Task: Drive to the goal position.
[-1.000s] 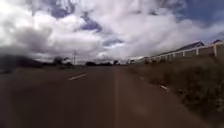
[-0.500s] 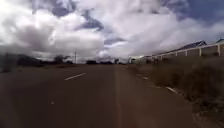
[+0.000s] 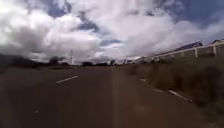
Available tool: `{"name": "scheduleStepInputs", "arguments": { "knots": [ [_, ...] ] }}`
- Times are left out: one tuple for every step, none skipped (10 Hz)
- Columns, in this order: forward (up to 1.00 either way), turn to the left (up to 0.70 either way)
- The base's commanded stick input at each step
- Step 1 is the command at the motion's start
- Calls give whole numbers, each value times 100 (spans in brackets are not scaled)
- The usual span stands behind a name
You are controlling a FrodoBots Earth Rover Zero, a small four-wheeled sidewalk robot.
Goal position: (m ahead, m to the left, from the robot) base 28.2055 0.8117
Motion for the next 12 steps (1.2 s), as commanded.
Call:
{"name": "scheduleStepInputs", "arguments": {
  "knots": [
    [70,1],
    [70,1],
    [70,1],
    [70,1],
    [70,1],
    [70,1],
    [70,1],
    [70,1],
    [70,1],
    [70,1],
    [70,1],
    [70,1]
  ]
}}
